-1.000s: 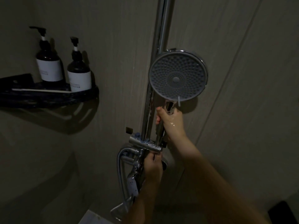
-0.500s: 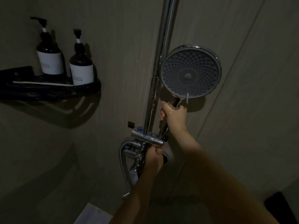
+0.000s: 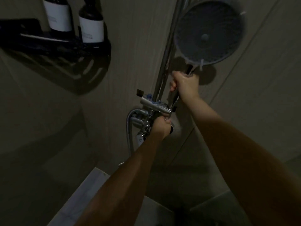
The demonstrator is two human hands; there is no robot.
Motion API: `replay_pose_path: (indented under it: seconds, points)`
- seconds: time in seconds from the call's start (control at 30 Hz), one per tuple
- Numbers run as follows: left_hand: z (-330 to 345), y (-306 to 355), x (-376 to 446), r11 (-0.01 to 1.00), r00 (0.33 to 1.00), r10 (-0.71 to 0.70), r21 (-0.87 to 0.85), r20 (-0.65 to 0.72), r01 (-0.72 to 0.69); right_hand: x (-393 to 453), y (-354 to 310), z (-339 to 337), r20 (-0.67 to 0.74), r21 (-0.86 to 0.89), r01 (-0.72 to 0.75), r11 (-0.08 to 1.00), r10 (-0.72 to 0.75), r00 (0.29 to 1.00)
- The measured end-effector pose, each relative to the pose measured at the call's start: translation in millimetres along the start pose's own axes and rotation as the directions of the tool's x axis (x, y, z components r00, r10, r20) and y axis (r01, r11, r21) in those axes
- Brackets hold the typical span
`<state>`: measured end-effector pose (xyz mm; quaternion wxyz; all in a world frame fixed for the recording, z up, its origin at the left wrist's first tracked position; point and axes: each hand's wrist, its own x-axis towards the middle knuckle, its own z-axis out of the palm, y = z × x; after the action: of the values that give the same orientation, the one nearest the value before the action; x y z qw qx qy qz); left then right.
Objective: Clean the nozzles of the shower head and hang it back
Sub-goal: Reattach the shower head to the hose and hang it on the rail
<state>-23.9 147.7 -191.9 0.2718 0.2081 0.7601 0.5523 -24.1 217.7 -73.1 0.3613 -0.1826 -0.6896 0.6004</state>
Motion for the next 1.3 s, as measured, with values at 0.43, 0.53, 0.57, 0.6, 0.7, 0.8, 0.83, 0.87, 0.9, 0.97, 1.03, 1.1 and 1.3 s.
replay_pose_path:
  seconds: [0.43,0.53,0.57,0.6,0.7,0.8,0.83,0.87,0.9,0.97,1.03,1.1,1.3]
  points:
    - [-3.0,0.4,-10.5,0.982,0.993,0.086,-0.163,-0.079,-0.098,-5.4,34.4,4.3,-0.120,-0.081,-0.060,0.995,0.050,0.991]
    - [-2.6,-2.5,-8.3,0.992,0.996,0.077,-0.100,-0.045,-0.082,-6.0,33.8,4.2,-0.119,-0.059,-0.060,0.996,0.053,0.992]
    - [-1.9,-4.2,-6.7,0.994,0.996,0.080,-0.074,-0.043,-0.083,-6.0,34.5,4.5,-0.128,-0.039,-0.060,0.997,0.055,0.990]
    - [-1.4,-4.7,-5.9,0.995,0.996,0.082,-0.045,-0.041,-0.084,-5.7,35.4,4.9,-0.135,-0.029,-0.064,0.998,0.060,0.989]
    - [-1.7,-5.2,-4.8,0.997,0.997,0.078,-0.007,-0.026,-0.078,-3.0,38.1,6.1,-0.143,-0.022,-0.071,0.997,0.067,0.987]
    - [-3.1,-3.9,-5.6,0.999,0.999,0.045,-0.012,0.001,-0.045,-3.3,38.3,6.0,-0.130,0.023,-0.078,0.997,0.081,0.988]
    - [-3.4,-2.7,-5.7,0.999,0.999,0.037,-0.013,0.003,-0.037,-3.7,37.6,6.6,-0.128,0.026,-0.082,0.996,0.085,0.988]
    - [-4.1,-1.4,-6.2,1.000,1.000,0.026,-0.016,0.006,-0.026,-4.4,36.3,7.0,-0.126,0.020,-0.082,0.996,0.083,0.988]
    - [-4.5,-0.5,-6.1,0.999,1.000,0.016,-0.033,0.012,-0.015,-4.2,35.8,7.4,-0.124,0.012,-0.082,0.997,0.082,0.989]
    - [-4.3,2.4,-9.4,0.996,0.999,-0.014,-0.090,0.032,0.017,-5.5,35.1,6.9,-0.121,-0.005,-0.092,0.996,0.091,0.988]
    - [-3.4,1.7,-10.0,0.995,1.000,-0.002,-0.095,0.023,0.004,-8.7,33.5,4.9,-0.098,-0.028,-0.108,0.994,0.104,0.990]
    - [-3.0,1.3,-11.2,0.997,1.000,0.014,-0.070,0.007,-0.014,-12.3,29.4,2.5,-0.073,-0.035,-0.095,0.995,0.092,0.993]
    - [-5.7,8.6,-15.7,0.994,0.997,0.072,0.081,-0.004,-0.071,-47.1,35.9,-13.3,0.057,-0.264,-0.225,0.938,0.248,0.967]
